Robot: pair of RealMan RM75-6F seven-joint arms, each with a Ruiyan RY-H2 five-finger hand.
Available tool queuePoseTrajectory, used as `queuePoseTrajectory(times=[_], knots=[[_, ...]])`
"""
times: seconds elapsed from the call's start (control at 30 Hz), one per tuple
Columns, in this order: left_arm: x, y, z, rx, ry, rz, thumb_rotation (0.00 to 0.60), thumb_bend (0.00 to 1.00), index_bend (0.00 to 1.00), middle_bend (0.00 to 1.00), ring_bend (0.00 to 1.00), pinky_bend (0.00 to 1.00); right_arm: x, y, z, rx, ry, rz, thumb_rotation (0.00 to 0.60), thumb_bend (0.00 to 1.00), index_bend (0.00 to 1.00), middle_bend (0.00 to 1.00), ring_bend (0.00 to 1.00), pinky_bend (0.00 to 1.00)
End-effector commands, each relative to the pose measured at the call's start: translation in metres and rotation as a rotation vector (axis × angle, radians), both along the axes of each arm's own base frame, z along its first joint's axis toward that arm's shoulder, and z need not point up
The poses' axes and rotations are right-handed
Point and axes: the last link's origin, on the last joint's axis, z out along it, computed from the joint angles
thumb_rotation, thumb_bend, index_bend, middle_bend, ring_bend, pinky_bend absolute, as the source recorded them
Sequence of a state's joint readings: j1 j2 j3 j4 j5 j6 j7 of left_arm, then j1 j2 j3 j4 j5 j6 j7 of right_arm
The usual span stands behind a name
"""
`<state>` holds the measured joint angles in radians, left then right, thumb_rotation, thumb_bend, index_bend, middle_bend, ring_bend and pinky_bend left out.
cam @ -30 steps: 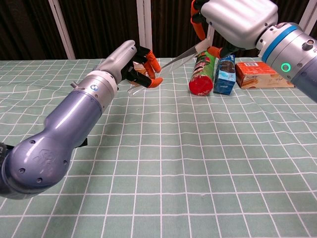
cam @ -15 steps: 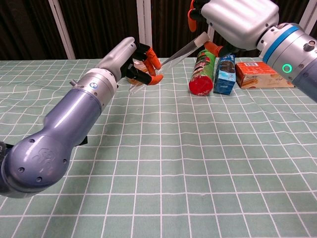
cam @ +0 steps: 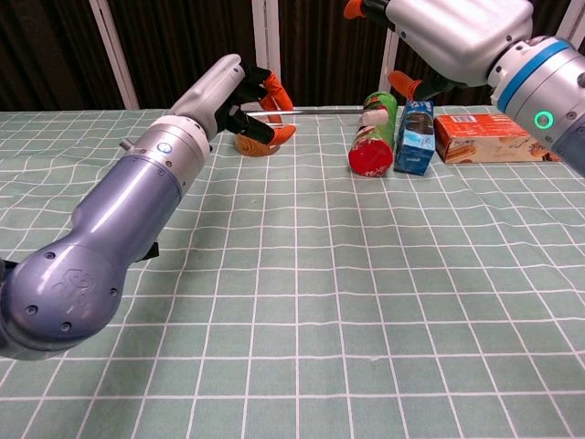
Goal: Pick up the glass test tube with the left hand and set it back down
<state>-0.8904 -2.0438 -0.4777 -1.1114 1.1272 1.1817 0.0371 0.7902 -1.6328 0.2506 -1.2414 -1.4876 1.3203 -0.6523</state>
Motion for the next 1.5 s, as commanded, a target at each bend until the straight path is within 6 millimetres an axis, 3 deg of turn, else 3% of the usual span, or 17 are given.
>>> queuePoseTrajectory(times=[0.03,0.4,0.77,1.5], knots=[[-0.002,0.0,0.002,0.006,0.002,-0.002,0.6,0.6,0.6,0.57,0.16,0.03,-0.004,0.0,0.003,0.003,-0.02,-0.039,0.6,0.46,0.17,0.17,0.09,0.08],[-0.013,-0.003,0.009,0.009,0.025,-0.031,0.6,0.61,0.6,0.57,0.16,0.04,-0.013,-0.003,0.013,-0.019,-0.047,-0.107,0.6,0.46,0.17,0.17,0.09,0.08],[-0.04,-0.022,0.009,-0.025,0.093,-0.061,0.6,0.61,0.6,0.57,0.16,0.05,-0.022,-0.005,0.036,-0.085,-0.098,-0.177,0.6,0.46,0.17,0.16,0.07,0.08],[-0.072,-0.053,-0.022,-0.134,0.215,-0.049,0.6,0.61,0.61,0.57,0.16,0.05,-0.006,0.011,0.066,-0.12,-0.129,-0.156,0.6,0.46,0.17,0.16,0.07,0.08]])
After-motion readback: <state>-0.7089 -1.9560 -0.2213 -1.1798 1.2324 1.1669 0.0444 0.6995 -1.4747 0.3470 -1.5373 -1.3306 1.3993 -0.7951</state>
